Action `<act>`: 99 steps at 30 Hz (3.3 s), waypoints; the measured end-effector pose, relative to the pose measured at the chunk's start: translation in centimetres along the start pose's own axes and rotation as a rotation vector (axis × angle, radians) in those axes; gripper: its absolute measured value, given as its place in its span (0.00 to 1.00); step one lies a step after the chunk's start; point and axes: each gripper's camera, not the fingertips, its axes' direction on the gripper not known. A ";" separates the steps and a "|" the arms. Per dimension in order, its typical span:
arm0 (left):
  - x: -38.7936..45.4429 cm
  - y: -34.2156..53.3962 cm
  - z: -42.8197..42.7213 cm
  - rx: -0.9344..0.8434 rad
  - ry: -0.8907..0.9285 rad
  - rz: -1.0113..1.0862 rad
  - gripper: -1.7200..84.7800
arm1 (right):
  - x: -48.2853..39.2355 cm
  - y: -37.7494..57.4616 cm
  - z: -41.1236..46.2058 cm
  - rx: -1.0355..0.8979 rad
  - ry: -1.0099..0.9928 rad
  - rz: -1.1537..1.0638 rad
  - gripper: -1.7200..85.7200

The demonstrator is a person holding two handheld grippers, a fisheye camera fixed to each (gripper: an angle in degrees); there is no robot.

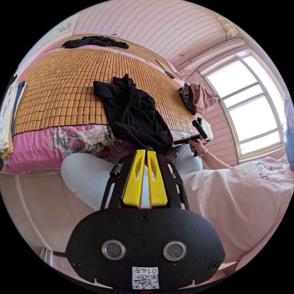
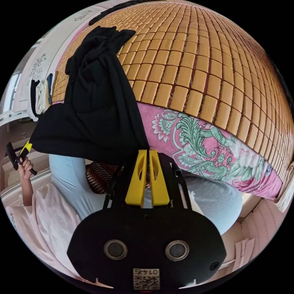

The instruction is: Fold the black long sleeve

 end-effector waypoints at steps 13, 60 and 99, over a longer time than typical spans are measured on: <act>4.4 -1.3 -1.3 0.123 -0.037 0.086 0.01 | 6.0 5.0 -10.0 0.416 -0.147 0.177 0.06; 29.4 19.0 -43.4 1.185 -0.096 0.685 0.01 | -9.3 47.0 -48.7 1.399 -0.607 -0.925 0.03; -7.6 -5.9 8.8 -0.039 -0.301 -0.181 0.01 | 1.7 10.4 -12.0 0.311 -0.185 0.066 0.03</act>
